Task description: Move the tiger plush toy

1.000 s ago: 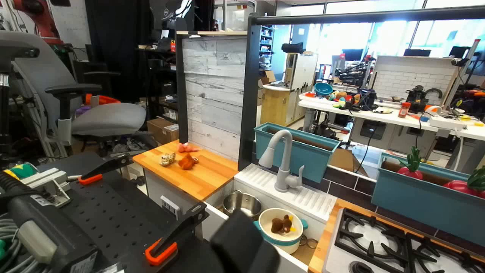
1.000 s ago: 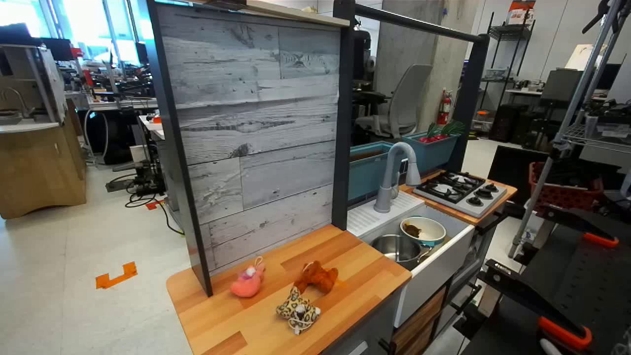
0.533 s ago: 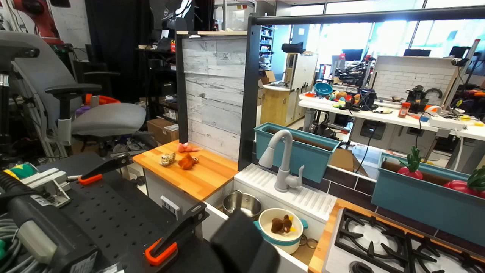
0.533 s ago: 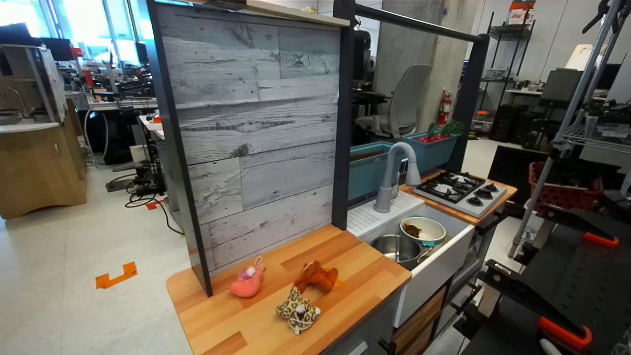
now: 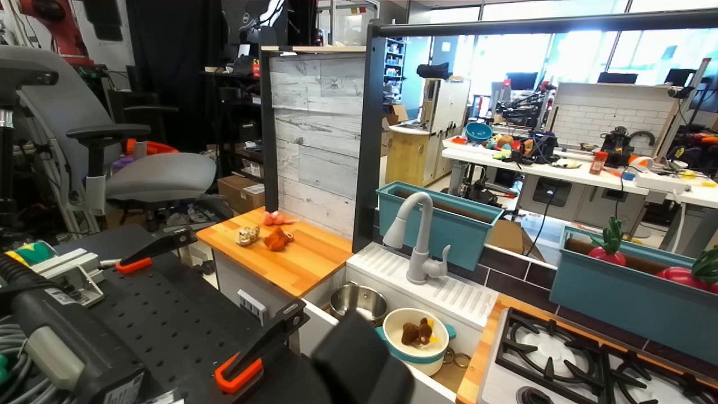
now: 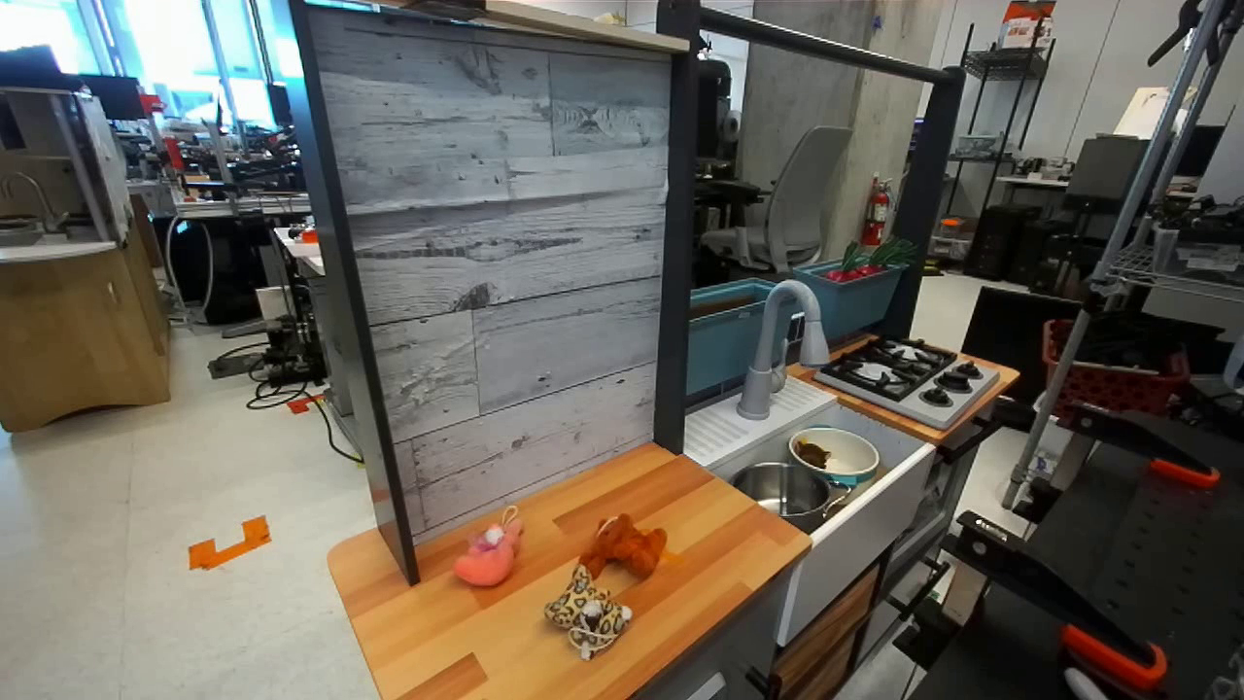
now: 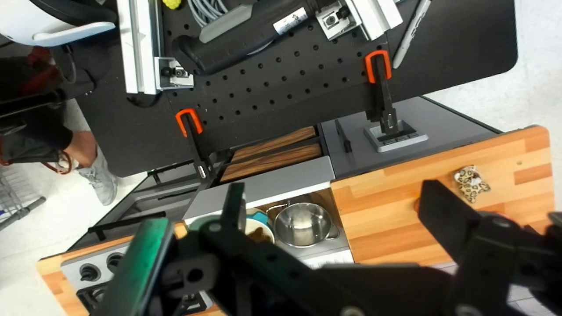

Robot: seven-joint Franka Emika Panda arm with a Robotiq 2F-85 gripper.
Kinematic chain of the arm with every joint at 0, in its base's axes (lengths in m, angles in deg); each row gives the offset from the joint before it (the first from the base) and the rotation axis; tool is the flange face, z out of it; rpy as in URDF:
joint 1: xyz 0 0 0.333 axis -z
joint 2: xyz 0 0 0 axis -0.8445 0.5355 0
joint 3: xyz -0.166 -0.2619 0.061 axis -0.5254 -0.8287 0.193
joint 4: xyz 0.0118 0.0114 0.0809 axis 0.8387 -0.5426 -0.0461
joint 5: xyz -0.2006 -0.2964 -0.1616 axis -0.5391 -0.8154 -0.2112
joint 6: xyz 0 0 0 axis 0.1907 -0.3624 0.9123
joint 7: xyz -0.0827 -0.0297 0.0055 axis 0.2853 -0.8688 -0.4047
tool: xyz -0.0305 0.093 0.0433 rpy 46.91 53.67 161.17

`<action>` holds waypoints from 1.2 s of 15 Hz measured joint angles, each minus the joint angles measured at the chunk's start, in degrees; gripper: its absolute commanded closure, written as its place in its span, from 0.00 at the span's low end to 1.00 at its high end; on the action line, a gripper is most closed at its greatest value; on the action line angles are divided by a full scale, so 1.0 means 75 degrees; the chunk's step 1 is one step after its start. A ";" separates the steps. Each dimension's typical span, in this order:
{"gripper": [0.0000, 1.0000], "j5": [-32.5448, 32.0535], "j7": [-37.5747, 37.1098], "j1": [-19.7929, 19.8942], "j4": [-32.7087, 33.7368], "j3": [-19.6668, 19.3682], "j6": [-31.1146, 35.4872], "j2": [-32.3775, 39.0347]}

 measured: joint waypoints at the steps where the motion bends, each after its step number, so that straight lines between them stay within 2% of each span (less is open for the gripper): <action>1: 0.00 -0.0019 -0.0013 0.0003 0.0034 0.0058 0.0269 0.0321; 7: 0.00 -0.0767 -0.0413 0.0014 0.0452 0.0454 0.2305 0.2796; 12: 0.00 -0.2376 -0.1394 0.0061 0.1293 0.0646 0.3651 0.5234; 15: 0.00 -0.3739 -0.2254 -0.0024 0.2006 0.0526 0.4206 0.6719; 18: 0.00 -0.4861 -0.3025 -0.0652 0.2835 -0.0057 0.4697 0.8202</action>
